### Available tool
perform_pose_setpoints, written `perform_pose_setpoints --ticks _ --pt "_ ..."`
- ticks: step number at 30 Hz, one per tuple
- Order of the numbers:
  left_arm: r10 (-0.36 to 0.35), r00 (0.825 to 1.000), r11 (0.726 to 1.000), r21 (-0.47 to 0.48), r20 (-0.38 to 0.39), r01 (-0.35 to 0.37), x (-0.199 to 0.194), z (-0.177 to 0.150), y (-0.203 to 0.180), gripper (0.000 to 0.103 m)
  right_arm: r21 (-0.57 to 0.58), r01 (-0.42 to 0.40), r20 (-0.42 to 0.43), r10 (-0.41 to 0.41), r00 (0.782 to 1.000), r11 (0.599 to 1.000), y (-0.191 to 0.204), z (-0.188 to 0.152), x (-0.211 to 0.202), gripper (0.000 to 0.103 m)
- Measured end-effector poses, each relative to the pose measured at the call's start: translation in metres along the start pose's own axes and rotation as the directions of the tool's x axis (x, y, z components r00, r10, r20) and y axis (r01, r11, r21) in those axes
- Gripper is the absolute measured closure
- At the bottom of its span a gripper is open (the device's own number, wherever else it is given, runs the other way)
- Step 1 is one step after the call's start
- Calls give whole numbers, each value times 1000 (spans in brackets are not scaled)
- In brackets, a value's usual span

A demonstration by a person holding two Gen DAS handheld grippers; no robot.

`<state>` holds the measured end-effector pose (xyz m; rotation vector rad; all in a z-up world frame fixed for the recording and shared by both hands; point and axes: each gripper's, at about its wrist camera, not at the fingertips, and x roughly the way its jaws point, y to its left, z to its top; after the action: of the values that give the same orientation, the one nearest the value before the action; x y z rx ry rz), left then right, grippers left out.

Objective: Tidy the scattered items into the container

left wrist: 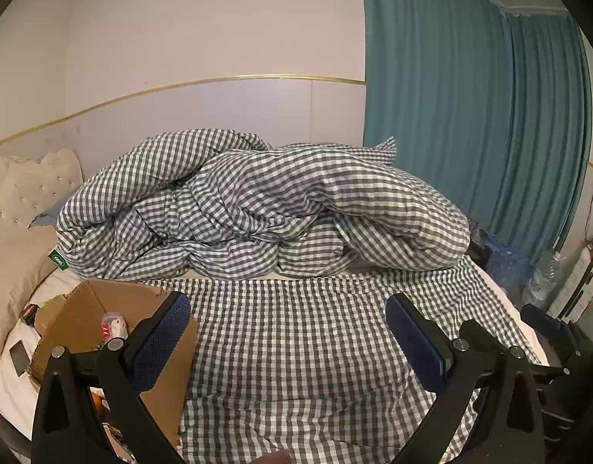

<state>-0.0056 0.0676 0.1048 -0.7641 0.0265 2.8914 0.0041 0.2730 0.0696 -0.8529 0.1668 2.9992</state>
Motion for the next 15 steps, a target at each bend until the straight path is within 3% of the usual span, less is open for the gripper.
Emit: perform_pose_setpoints --ticks 15 --pt "-22 1000 1000 -4 -9 22 0 -3 -13 0 -45 -1 31 3 1000 999 10 4 -10 0"
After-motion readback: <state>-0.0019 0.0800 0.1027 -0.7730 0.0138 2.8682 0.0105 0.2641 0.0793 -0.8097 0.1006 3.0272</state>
